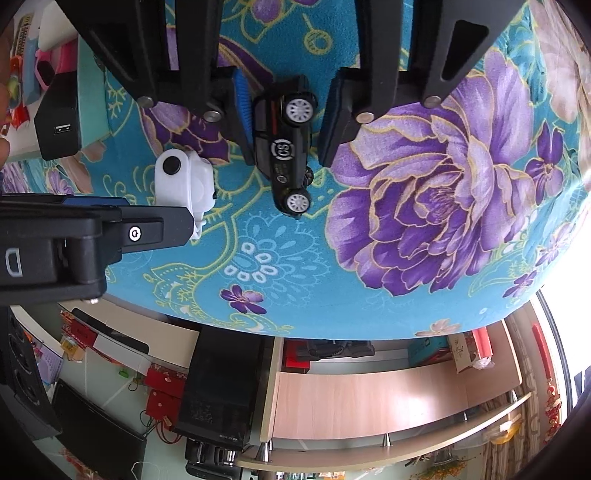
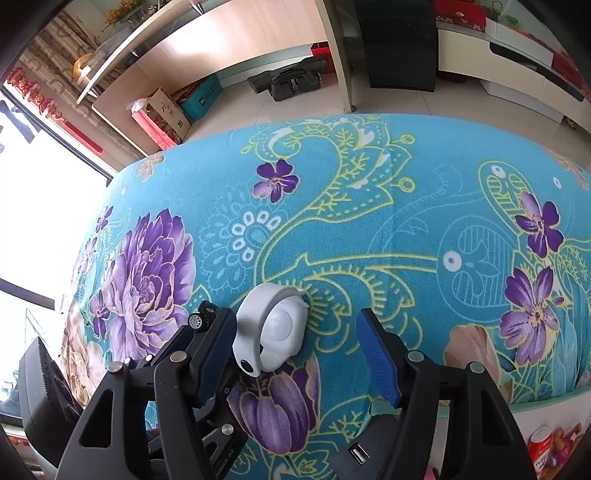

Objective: Organize rigid objects
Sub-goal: 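Grasp the black toy car with the left gripper while the right gripper grasps the white band, then carry the toy car with the left gripper while the right gripper carries the white band over the tray, then release the toy car into the tray with the left gripper while the right gripper releases the white band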

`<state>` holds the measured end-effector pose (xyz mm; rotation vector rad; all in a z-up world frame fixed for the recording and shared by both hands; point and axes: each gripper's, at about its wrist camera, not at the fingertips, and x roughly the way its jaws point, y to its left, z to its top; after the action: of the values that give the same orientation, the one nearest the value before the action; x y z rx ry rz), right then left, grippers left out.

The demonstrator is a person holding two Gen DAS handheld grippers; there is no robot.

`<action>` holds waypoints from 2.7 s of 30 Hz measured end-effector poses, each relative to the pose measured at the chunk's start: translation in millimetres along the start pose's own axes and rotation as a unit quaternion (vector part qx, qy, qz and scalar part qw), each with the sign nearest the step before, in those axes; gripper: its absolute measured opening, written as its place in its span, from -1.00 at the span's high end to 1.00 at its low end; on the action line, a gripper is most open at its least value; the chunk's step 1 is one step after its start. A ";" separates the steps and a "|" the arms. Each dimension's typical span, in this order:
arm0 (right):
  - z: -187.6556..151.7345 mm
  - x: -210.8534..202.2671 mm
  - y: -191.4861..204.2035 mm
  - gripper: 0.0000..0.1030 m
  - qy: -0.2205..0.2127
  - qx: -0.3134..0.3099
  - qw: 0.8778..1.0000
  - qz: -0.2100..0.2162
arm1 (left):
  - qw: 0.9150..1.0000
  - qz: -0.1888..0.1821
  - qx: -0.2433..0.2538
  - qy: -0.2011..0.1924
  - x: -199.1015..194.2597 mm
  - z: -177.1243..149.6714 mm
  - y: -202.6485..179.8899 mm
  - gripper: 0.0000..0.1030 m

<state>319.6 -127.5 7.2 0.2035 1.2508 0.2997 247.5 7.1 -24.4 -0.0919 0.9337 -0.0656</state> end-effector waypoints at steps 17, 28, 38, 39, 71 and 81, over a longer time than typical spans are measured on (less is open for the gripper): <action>-0.3 31.3 27.1 0.04 0.031 -0.014 0.999 0.003 | 0.996 0.023 -0.084 0.029 -13.1 -6.2 46.8 0.44; -23.7 -7.2 25.6 0.05 -0.011 0.004 1.000 -0.004 | 0.997 0.003 -0.074 -0.002 -49.5 -7.6 36.5 0.44; -77.2 -70.9 14.1 0.05 -0.075 0.031 0.996 -0.033 | 0.999 -0.010 -0.036 -0.037 -92.3 -15.4 12.4 0.44; -83.3 -76.7 11.6 0.05 -0.081 0.036 0.995 -0.035 | 0.999 -0.011 -0.031 -0.040 -96.5 -16.6 9.4 0.44; -233.7 -163.1 -99.4 0.05 -0.127 0.188 0.965 -0.128 | 0.979 -0.106 0.168 -0.053 -173.7 -94.7 -136.6 0.44; -256.7 -172.3 -131.8 0.04 -0.119 0.221 0.959 -0.130 | 0.967 -0.119 0.221 -0.038 -177.4 -121.9 -184.6 0.45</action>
<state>41.0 -312.1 42.8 0.4408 1.0760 -0.2319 41.1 -165.5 65.1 0.2061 0.8087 -0.4878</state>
